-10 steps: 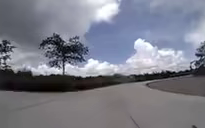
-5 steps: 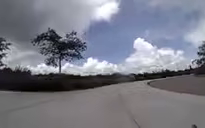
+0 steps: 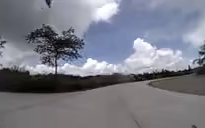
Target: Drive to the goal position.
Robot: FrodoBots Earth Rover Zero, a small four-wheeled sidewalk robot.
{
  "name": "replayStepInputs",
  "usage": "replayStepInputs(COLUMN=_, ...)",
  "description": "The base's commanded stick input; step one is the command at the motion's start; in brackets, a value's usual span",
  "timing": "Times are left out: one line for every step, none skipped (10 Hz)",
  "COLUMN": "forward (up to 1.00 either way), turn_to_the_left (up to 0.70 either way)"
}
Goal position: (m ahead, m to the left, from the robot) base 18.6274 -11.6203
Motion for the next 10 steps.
replayStepInputs(forward=0.85, turn_to_the_left=0.00)
replayStepInputs(forward=0.85, turn_to_the_left=0.00)
replayStepInputs(forward=0.85, turn_to_the_left=0.00)
replayStepInputs(forward=0.85, turn_to_the_left=0.00)
replayStepInputs(forward=0.85, turn_to_the_left=0.00)
replayStepInputs(forward=0.85, turn_to_the_left=0.00)
replayStepInputs(forward=0.85, turn_to_the_left=0.00)
replayStepInputs(forward=0.85, turn_to_the_left=0.00)
replayStepInputs(forward=0.85, turn_to_the_left=0.00)
replayStepInputs(forward=0.85, turn_to_the_left=0.00)
